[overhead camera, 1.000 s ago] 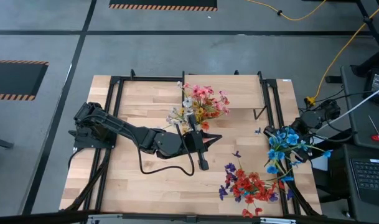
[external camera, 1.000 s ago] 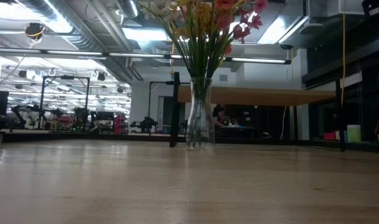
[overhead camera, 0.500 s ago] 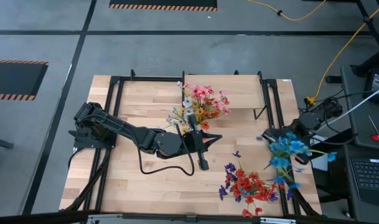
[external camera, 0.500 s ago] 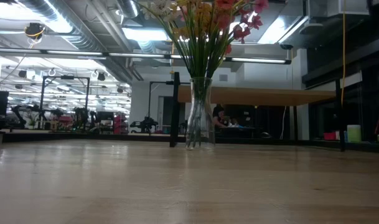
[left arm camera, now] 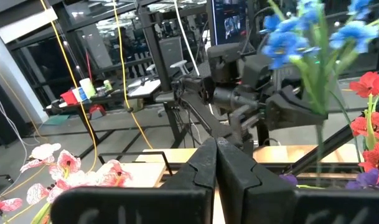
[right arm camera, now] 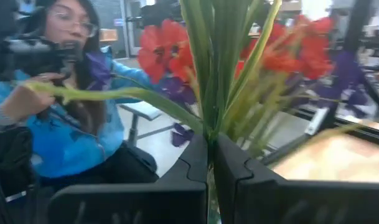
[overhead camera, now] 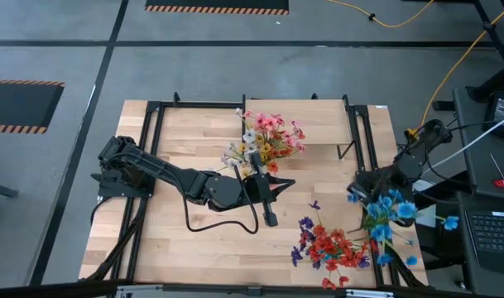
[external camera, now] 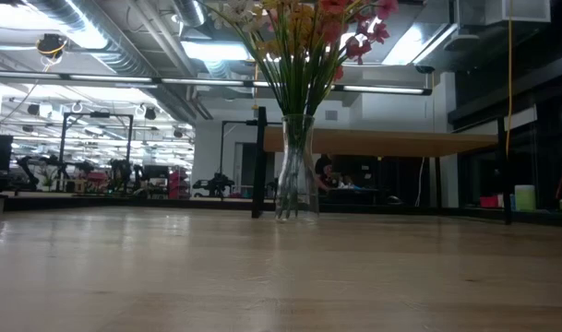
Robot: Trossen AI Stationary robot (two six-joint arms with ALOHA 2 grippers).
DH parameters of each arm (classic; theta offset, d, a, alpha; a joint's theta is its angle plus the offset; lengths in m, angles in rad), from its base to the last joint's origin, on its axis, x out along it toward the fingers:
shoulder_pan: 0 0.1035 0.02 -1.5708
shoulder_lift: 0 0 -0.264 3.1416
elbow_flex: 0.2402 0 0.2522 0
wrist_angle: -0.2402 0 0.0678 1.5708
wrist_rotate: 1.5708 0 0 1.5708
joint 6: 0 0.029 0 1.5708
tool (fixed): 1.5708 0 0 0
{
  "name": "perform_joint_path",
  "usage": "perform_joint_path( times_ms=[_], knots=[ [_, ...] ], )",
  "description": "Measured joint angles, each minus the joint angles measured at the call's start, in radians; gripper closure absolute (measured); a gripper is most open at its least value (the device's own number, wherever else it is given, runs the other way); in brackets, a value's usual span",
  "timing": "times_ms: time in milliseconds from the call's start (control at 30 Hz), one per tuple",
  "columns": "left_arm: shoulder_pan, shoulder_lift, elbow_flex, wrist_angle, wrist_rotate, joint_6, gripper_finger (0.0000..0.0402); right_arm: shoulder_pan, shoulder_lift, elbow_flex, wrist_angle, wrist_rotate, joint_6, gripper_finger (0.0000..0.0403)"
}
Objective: Pick and place flowers into a vace then onto a shelf
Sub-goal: Put the blue flowers into the blue vase
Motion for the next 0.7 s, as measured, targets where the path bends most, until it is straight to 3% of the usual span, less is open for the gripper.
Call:
perform_joint_path(
  times_ms=[167, 533, 700],
  knots=[
    [0.0, 0.0, 0.0, 0.0, 0.0, 0.0, 0.0398, 0.079, 0.086, 0.0, 0.12, 0.015, -0.022, 0.0401],
    [0.0, 0.0, 0.0, -0.001, 0.0, 0.0, 0.0398, 0.233, 0.256, 0.0, 0.286, 0.222, -0.163, 0.0401],
    [0.0, 0.0, 0.0, -0.001, 0.0, -0.008, 0.0398, 0.256, 0.353, -0.001, 0.406, 0.228, -0.208, 0.0401]
  ],
)
